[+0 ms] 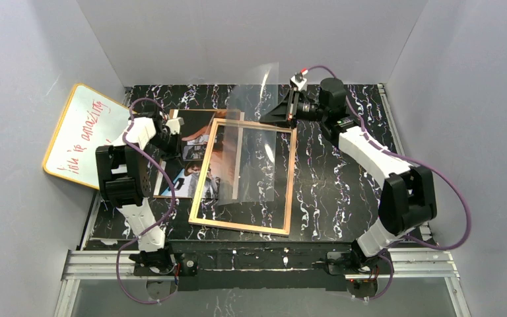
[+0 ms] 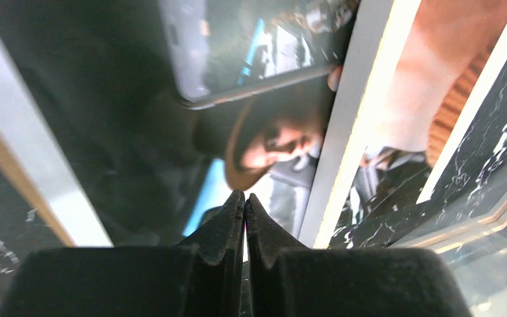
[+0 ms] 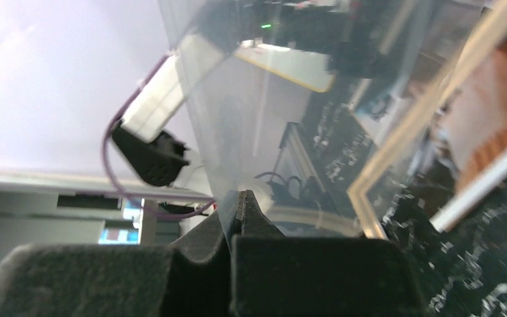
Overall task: Put the photo into the frame
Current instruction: Place the photo frame item in the photo frame.
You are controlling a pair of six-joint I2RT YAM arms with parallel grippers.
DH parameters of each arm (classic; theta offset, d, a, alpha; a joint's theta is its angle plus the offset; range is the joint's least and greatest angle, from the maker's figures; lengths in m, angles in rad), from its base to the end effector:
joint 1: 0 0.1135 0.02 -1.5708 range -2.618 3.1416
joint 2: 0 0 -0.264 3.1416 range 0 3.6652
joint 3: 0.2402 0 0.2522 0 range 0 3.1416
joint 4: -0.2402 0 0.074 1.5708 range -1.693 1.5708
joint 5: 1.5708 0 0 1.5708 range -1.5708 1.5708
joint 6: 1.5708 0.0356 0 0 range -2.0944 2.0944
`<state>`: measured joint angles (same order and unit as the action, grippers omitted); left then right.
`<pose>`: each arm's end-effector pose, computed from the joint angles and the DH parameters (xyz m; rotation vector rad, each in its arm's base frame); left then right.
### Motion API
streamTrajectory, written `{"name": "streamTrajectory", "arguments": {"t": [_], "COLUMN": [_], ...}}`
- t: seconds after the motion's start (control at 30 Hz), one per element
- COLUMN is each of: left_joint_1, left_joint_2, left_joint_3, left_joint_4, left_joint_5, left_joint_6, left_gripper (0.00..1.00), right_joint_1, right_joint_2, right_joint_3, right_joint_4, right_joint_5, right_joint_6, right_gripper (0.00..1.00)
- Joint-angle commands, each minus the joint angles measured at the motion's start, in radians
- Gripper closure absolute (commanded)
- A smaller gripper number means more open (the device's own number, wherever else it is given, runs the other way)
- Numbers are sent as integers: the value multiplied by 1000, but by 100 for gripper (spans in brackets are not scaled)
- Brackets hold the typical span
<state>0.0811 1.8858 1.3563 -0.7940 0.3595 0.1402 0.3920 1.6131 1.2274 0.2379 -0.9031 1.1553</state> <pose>0.3696 0.0175 0.1885 0.1470 2.8174 -0.4707 0.3365 0.1694 0.3266 -0.0298 2.0764 1.8189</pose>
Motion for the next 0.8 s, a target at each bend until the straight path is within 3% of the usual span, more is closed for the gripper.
{"name": "streamTrajectory", "arguments": {"t": [0.0,0.2,0.27,0.37,0.5,0.67,0.77], "left_joint_1": [60,143,155,167,178,179,176], "left_joint_2": [-20,-7,-5,-7,-13,-7,-2], "left_joint_3": [68,119,123,124,146,135,118], "left_joint_4": [-46,-81,-90,-91,-85,-91,-96], "left_joint_5": [-3,-23,-26,-25,-55,-37,-17], "left_joint_6": [-31,-6,4,3,-10,1,17], "left_gripper": [98,98,98,98,97,94,93], "right_joint_1": [34,44,62,89,94,93,86], "right_joint_2": [-69,-39,-23,-5,27,53,77], "right_joint_3": [65,-164,-195,-122,-163,-165,-201], "right_joint_4": [111,551,614,403,387,111,74], "right_joint_5": [-35,52,96,113,114,145,155], "right_joint_6": [111,479,542,392,357,113,45], "right_gripper": [99,99,99,99,99,99,99]}}
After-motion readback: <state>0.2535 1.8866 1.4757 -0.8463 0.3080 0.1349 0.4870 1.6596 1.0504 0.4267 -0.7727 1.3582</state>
